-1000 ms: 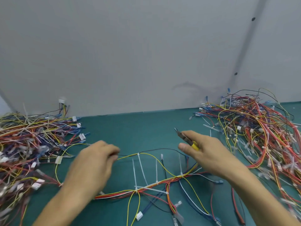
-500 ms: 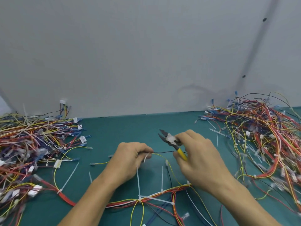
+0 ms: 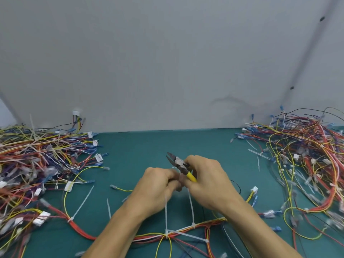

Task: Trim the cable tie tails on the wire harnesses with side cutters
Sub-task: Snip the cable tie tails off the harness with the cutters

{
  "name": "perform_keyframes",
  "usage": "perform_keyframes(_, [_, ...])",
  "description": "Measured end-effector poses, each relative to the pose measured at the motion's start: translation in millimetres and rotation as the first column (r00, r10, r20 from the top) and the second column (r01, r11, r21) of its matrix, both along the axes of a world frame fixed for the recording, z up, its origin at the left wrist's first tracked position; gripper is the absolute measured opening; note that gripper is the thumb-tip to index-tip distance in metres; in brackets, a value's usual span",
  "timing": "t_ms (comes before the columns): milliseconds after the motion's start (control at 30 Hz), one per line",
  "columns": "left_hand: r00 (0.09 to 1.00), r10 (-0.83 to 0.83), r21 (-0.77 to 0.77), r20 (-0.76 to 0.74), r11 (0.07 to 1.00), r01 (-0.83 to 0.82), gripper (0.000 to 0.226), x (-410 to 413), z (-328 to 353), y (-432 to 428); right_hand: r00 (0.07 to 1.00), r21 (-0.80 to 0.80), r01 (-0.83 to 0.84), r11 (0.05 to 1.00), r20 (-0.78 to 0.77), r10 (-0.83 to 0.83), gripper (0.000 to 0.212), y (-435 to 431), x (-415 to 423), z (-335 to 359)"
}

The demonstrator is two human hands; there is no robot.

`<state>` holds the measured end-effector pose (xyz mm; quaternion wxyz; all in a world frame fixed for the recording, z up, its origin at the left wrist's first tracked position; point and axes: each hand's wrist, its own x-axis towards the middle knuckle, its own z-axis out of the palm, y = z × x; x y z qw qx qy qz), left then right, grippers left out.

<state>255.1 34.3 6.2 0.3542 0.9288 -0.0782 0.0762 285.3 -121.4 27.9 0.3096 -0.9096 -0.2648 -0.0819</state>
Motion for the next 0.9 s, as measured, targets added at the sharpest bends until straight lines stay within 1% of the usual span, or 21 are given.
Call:
perform_keyframes(100, [1.000, 0.006, -0.040, -0.011, 0.999, -0.006, 0.015, 3.0, -2.9, 0.0, 0.998, -0.045, 0.050, 0.998, -0.026, -0.051, 0.029, -1.3, 4.2, -5.8])
perform_keyframes(167, [0.999, 0.032, -0.008, -0.003, 0.999, -0.032, 0.014, 6.0, -5.1, 0.8, 0.995, -0.048, 0.071, 0.996, -0.063, -0.073, 0.034, -5.4, 7.3, -4.8])
perform_keyframes(233, [0.996, 0.069, 0.077, 0.049, 0.994, -0.072, 0.016, 8.2, -8.3, 2.8, 0.994, 0.058, 0.082, 0.995, -0.079, -0.078, 0.030, -11.9, 10.2, 1.4])
perform_keyframes(333, [0.976, 0.154, 0.120, 0.156, 0.978, -0.173, 0.009, 10.0, -11.7, 6.7, 0.993, 0.263, 0.120, 0.957, -0.011, -0.122, 0.018, -22.4, 14.2, 16.3])
perform_keyframes(400, [0.950, 0.220, 0.131, 0.223, 0.959, -0.253, 0.003, 10.3, -13.2, 7.3, 0.986, 0.331, 0.148, 0.932, 0.027, -0.166, 0.019, -28.8, 15.7, 23.9])
perform_keyframes(433, [0.938, 0.246, 0.144, 0.242, 0.947, -0.286, 0.004, 10.6, -14.1, 7.0, 0.980, 0.325, 0.174, 0.930, 0.037, -0.196, 0.023, -31.5, 16.1, 25.2])
perform_keyframes(467, [0.934, 0.259, 0.165, 0.247, 0.938, -0.304, 0.005, 11.4, -15.3, 6.7, 0.970, 0.279, 0.215, 0.936, 0.054, -0.239, 0.027, -33.7, 16.7, 25.1])
perform_keyframes(533, [0.938, 0.258, 0.213, 0.230, 0.927, -0.308, 0.005, 12.7, -17.8, 4.9, 0.940, 0.090, 0.319, 0.943, 0.095, -0.327, 0.030, -37.2, 18.8, 20.5])
perform_keyframes(567, [0.946, 0.244, 0.226, 0.214, 0.930, -0.291, 0.003, 13.4, -19.3, 3.8, 0.936, -0.004, 0.343, 0.939, 0.081, -0.342, 0.031, -38.0, 19.3, 17.4])
perform_keyframes(600, [0.955, 0.221, 0.224, 0.198, 0.938, -0.264, 0.003, 14.4, -20.8, 3.0, 0.943, -0.083, 0.332, 0.940, 0.040, -0.330, 0.033, -37.9, 19.7, 13.8])
perform_keyframes(667, [0.971, 0.171, 0.201, 0.167, 0.958, -0.204, 0.002, 15.7, -23.2, 1.4, 0.961, -0.228, 0.250, 0.941, -0.060, -0.270, 0.031, -37.3, 20.1, 5.9])
perform_keyframes(767, [0.976, 0.147, 0.131, 0.158, 0.977, -0.168, 0.005, 15.0, -23.1, 0.8, 0.951, -0.425, 0.144, 0.894, -0.191, -0.244, 0.019, -38.9, 20.5, -2.3])
perform_keyframes(833, [0.975, 0.167, 0.024, 0.147, 0.985, -0.173, 0.010, 14.2, -22.4, 1.9, 0.937, -0.524, 0.118, 0.844, -0.222, -0.269, 0.014, -42.5, 20.3, -0.8])
perform_keyframes(867, [0.976, 0.176, -0.027, 0.131, 0.984, -0.174, 0.012, 13.8, -22.1, 2.2, 0.931, -0.552, 0.097, 0.828, -0.242, -0.271, 0.014, -45.0, 20.9, 0.5])
perform_keyframes(900, [0.978, 0.177, -0.060, 0.114, 0.983, -0.171, 0.014, 13.3, -22.1, 2.6, 0.924, -0.560, 0.073, 0.825, -0.274, -0.267, 0.020, -47.9, 21.6, 2.1])
